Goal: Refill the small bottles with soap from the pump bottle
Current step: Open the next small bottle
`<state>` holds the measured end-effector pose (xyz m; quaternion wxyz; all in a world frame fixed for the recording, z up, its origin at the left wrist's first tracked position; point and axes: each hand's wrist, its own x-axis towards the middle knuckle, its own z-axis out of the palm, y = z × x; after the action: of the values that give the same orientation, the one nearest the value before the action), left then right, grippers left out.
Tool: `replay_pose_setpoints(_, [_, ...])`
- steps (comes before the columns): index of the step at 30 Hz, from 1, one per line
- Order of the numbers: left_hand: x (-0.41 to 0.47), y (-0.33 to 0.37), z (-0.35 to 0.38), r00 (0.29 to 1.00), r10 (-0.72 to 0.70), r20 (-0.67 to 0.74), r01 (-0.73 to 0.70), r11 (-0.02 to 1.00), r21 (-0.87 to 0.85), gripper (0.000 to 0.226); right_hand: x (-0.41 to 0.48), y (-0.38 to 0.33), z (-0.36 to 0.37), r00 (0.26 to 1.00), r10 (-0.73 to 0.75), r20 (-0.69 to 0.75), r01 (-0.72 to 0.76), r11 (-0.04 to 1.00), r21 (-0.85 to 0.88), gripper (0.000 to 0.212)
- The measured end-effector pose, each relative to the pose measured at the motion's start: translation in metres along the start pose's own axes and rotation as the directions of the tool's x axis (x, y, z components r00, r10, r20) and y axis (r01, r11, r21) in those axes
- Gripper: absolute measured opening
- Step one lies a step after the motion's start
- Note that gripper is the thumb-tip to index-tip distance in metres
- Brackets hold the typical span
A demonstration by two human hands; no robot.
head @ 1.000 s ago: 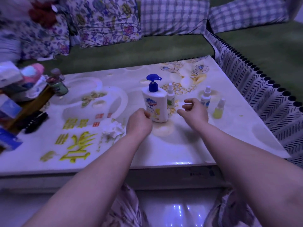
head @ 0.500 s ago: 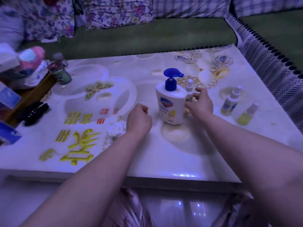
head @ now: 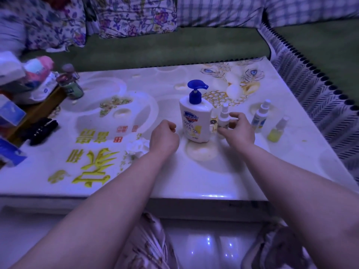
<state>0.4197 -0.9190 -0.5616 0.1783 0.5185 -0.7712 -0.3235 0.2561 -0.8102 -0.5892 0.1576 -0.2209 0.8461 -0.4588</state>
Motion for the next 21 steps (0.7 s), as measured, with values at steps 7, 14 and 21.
replay_pose_setpoints(7, [-0.037,0.019,-0.018,0.994,0.108,0.035,-0.106,0.993,-0.055,0.021,-0.051,0.004,-0.02,0.997,-0.033,0.075,0.037,0.998,-0.054,0.038])
replay_pose_setpoints(14, [-0.064,0.042,-0.036,0.895,0.372,0.247,-0.364,0.928,-0.078,0.046,-0.079,-0.01,-0.04,0.973,-0.158,0.167,0.194,0.955,-0.224,0.035])
replay_pose_setpoints(21, [-0.068,0.039,-0.034,0.861,0.42,0.286,-0.435,0.901,-0.014,0.019,-0.092,-0.017,-0.041,0.939,-0.255,0.23,0.31,0.918,-0.248,0.037])
